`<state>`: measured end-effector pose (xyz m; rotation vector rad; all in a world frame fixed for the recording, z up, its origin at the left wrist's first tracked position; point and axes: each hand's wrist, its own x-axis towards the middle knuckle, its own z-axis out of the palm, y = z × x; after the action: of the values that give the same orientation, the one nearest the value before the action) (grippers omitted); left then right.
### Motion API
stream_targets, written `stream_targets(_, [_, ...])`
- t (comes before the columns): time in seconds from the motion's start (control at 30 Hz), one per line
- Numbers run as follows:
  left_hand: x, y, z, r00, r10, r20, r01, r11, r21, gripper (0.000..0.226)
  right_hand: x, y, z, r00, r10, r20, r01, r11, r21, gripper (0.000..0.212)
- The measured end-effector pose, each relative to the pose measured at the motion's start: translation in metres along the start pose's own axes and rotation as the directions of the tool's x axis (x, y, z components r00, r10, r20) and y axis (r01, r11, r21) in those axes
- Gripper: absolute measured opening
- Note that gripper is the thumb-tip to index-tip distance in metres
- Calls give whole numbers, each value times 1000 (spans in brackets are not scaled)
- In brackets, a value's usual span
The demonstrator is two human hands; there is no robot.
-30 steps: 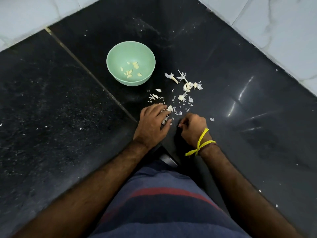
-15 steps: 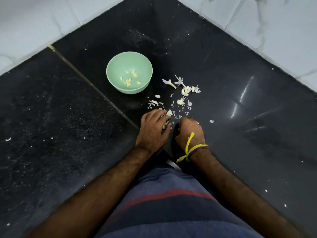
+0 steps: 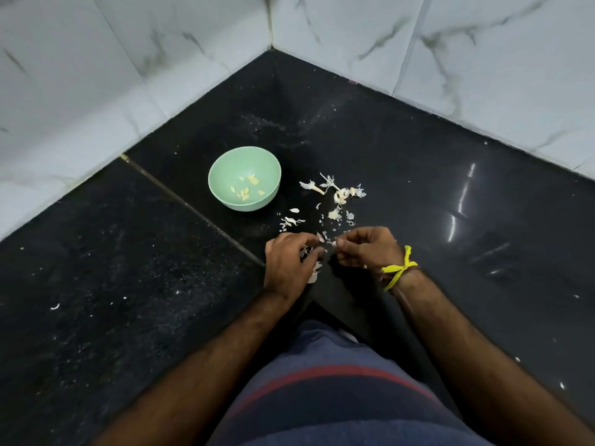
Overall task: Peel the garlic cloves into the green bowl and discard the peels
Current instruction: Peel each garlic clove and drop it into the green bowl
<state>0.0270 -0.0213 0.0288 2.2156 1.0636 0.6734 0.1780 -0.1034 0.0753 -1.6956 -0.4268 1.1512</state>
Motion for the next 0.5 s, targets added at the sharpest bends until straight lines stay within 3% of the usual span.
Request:
stream_targets(0.1, [6,4,-9,1000,-19,-15,17,997,-76,18,-4,-3,-6,1000,-14,1,14,987,157,4])
stream_targets(0.27, [9,37,-24,999,32,1,-29,923,-383,24,-12,-13,-13,995,-99,17,89,947,308,9])
stream_targets(0.5, [19,63,-40,999,-25,21,32,861,-507,14,-23,-35,-13,963,-209,171,118,896,428,23])
